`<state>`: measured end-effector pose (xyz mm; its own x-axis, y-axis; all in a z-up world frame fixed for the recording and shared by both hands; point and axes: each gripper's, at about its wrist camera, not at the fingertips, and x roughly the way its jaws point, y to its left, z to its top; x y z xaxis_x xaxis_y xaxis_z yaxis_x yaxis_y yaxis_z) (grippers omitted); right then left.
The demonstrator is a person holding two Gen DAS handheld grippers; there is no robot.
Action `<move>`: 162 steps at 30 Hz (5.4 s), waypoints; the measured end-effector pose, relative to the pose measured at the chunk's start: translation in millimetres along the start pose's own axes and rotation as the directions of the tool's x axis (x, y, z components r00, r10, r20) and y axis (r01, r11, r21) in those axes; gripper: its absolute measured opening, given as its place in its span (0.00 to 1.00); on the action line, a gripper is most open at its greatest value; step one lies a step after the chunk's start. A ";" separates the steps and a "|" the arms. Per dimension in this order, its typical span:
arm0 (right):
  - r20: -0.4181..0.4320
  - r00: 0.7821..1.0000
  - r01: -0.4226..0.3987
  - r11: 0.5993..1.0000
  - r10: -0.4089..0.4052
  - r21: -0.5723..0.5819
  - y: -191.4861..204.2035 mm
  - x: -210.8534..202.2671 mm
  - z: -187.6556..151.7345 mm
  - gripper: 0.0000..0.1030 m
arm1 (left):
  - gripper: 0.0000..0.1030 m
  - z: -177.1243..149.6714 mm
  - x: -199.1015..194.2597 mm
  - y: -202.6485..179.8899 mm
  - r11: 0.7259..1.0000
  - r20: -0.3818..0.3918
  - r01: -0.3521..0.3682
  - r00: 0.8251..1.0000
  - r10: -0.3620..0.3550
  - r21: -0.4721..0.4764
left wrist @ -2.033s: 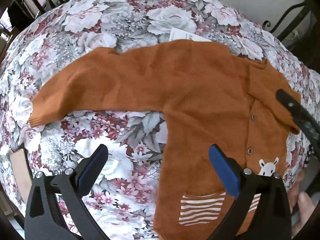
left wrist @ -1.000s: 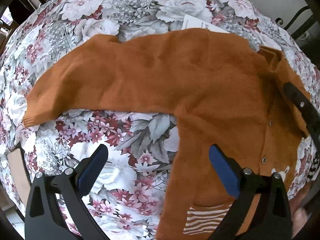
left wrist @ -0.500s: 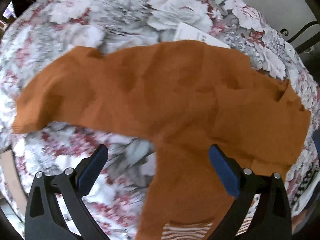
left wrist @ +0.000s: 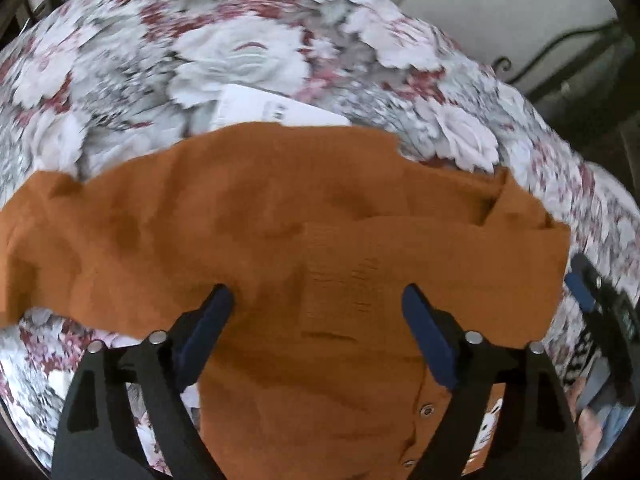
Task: Fold small clothes
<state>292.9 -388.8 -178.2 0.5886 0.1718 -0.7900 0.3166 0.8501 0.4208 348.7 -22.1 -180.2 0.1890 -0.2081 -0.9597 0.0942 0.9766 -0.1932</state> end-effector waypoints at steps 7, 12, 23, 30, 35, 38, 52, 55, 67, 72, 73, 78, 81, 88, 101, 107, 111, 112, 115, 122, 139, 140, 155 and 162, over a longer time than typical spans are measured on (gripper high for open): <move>-0.078 0.988 0.135 0.991 -0.137 -0.021 -10.9 34.8 7.5 0.67 | 0.25 -13.5 22.4 -25.4 0.981 0.009 -0.178 0.984 0.178 0.075; -0.032 0.997 0.077 0.996 -0.075 0.050 -16.5 16.2 16.3 0.69 | 0.16 -9.8 19.4 -27.9 0.975 0.013 -0.217 0.976 0.217 0.046; -0.096 0.995 0.003 0.998 0.004 0.068 -18.2 -9.2 6.3 0.37 | 0.08 -0.1 -10.3 -38.5 0.995 0.093 -0.100 0.991 0.097 0.023; -0.214 0.976 0.042 0.998 -0.050 -0.043 3.7 15.6 -20.1 0.34 | 0.17 1.2 11.6 -41.3 0.989 0.059 -0.147 0.987 0.147 0.008; -0.285 0.953 0.080 0.993 -0.101 -0.084 3.4 47.2 -32.1 0.33 | 0.17 3.6 -6.1 -30.8 0.996 0.102 -0.059 0.993 0.065 -0.060; -0.249 0.963 0.079 0.992 -0.102 -0.103 14.0 26.9 -21.4 0.34 | 0.31 -0.6 -6.2 -58.4 0.996 0.135 -0.081 0.988 0.075 0.038; -0.117 0.990 0.080 0.996 -0.085 -0.042 0.4 26.1 10.5 0.20 | 0.68 20.4 45.4 -64.8 0.980 -0.035 -0.196 0.980 0.197 0.041; -0.096 0.993 0.058 0.994 -0.067 -0.095 14.9 -2.4 9.2 0.23 | 0.68 27.2 21.9 -68.7 0.983 0.032 -0.180 0.983 0.179 0.025; -0.251 0.964 0.065 0.993 -0.087 -0.097 24.4 6.9 -24.1 0.50 | 0.81 36.1 23.0 -68.1 0.982 -0.060 -0.184 0.981 0.187 0.052; -0.145 0.989 0.009 0.998 -0.017 -0.055 36.2 -52.9 -27.1 0.74 | 0.83 40.5 -22.1 1.2 0.981 0.038 -0.147 0.988 0.152 -0.124; -0.141 0.990 -0.009 0.999 0.004 -0.041 36.1 -61.5 -29.3 0.74 | 0.83 34.9 -24.4 20.3 0.979 0.038 -0.139 0.988 0.147 -0.151; -0.101 0.989 -0.107 0.994 0.109 0.024 50.2 -91.2 -47.2 0.74 | 0.82 -17.0 -30.0 149.7 0.923 0.021 -0.103 0.993 0.120 -0.371; -0.106 0.988 -0.116 0.993 0.115 0.004 64.0 -88.8 -52.4 0.74 | 0.79 -34.0 -31.2 197.6 0.881 0.047 -0.079 0.992 0.114 -0.467; -0.172 0.981 -0.104 0.993 0.094 -0.052 81.1 -63.3 -60.6 0.74 | 0.63 -41.0 -37.0 239.0 0.850 0.176 0.047 0.983 0.055 -0.524; -0.226 0.971 -0.093 0.995 0.081 -0.045 79.1 -43.8 -63.1 0.74 | 0.09 -27.2 -56.2 216.6 0.873 0.238 0.081 0.970 0.041 -0.481; -0.215 0.973 -0.088 0.995 0.079 -0.035 75.8 -49.8 -59.8 0.74 | 0.08 -16.9 -84.9 174.1 0.904 0.287 0.061 0.955 0.069 -0.423; -0.213 0.973 -0.096 0.995 0.092 -0.010 68.9 -55.1 -57.5 0.74 | 0.07 -2.7 -96.0 125.2 0.931 0.308 0.082 0.951 0.034 -0.355; -0.212 0.973 -0.100 0.995 0.096 -0.005 67.3 -56.8 -56.8 0.74 | 0.07 1.2 -98.0 108.3 0.941 0.311 0.070 0.950 0.039 -0.330; -0.201 0.974 -0.107 0.994 0.106 0.007 59.6 -64.8 -53.1 0.74 | 0.07 9.4 -100.0 66.5 0.964 0.317 0.022 0.946 0.066 -0.265; -0.176 0.975 -0.116 0.988 0.133 0.102 23.5 -78.5 -42.7 0.76 | 0.07 15.5 -88.2 -24.3 0.993 0.317 -0.011 0.947 0.047 -0.114; -0.154 0.974 -0.126 0.958 0.169 0.257 -27.6 -80.1 -41.3 0.76 | 0.06 -8.8 -24.7 -175.6 0.975 0.265 -0.106 0.963 0.051 0.197; -0.148 0.974 -0.129 0.954 0.174 0.270 -29.7 -79.6 -40.5 0.76 | 0.06 -11.9 -19.1 -181.6 0.969 0.261 -0.114 0.964 0.055 0.218; -0.126 0.948 -0.236 0.909 0.294 0.342 -7.4 -33.1 -31.7 0.76 | 0.88 -16.6 -44.2 -134.4 0.949 0.298 -0.210 0.945 0.135 0.236; -0.154 0.955 -0.217 0.950 0.255 0.224 17.8 7.2 -23.5 0.62 | 0.88 -1.5 -37.0 -43.2 0.956 0.214 -0.282 0.941 0.261 0.074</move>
<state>285.4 -360.7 -186.9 0.5283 0.4570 -0.7156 0.3393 0.6589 0.6713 336.2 -56.5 -136.6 0.4116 0.0478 -0.9101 0.1091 0.9889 0.1013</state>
